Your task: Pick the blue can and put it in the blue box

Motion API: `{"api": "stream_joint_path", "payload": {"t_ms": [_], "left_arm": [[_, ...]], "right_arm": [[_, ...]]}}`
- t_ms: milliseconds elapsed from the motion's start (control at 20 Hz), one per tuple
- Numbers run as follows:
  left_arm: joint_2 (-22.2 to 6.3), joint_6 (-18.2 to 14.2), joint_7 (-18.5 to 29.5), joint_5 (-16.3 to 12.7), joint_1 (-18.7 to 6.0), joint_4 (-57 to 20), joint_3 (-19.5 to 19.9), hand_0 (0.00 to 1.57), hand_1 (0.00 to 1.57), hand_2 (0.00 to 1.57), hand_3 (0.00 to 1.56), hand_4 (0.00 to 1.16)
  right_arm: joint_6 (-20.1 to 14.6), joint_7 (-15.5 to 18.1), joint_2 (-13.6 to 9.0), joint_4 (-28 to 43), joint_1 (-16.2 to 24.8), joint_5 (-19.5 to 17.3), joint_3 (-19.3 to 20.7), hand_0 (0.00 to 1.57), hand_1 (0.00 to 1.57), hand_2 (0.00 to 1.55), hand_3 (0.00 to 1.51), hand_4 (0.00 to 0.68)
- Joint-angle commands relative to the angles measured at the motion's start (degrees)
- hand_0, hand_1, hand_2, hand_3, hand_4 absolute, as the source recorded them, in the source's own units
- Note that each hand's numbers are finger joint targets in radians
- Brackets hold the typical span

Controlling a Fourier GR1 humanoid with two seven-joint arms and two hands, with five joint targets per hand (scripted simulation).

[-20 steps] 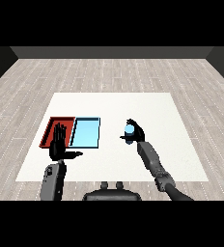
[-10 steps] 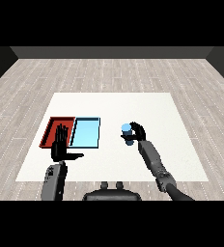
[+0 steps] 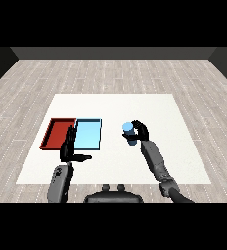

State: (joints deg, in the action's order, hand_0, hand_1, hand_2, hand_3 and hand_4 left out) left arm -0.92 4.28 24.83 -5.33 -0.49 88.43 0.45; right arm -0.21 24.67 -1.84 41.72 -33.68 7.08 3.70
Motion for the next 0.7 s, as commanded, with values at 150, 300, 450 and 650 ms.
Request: {"api": "stream_joint_path", "payload": {"t_ms": [150, 300, 450, 650], "left_arm": [[0.9, -1.4, -2.2, 0.7, -4.5, -4.7, -3.0, 0.0, 0.0, 0.0, 0.0, 0.0], [0.9, -2.6, -5.6, -2.2, -3.5, -2.5, -6.7, 0.0, 0.0, 0.0, 0.0, 0.0], [0.9, -2.1, -4.4, -1.7, -4.9, -5.1, -6.7, 0.0, 0.0, 0.0, 0.0, 0.0], [0.9, -0.8, -6.2, -2.1, -5.7, -4.8, -6.1, 0.0, 0.0, 0.0, 0.0, 0.0]], "right_arm": [[-0.4, -5.1, 0.5, 12.8, -0.7, 0.2, -2.0, 1.47, 1.47, 1.44, 1.41, 0.651], [1.5, -2.0, -0.9, 13.1, -0.4, 0.0, -1.6, 1.43, 1.43, 1.44, 1.42, 0.666], [-0.1, -5.0, 1.1, 17.6, 1.7, -0.9, -3.5, 1.43, 1.43, 1.45, 1.42, 0.66], [-6.8, -6.8, 1.8, 23.9, 5.8, 1.9, -12.4, 1.43, 1.43, 1.45, 1.42, 0.66]]}}
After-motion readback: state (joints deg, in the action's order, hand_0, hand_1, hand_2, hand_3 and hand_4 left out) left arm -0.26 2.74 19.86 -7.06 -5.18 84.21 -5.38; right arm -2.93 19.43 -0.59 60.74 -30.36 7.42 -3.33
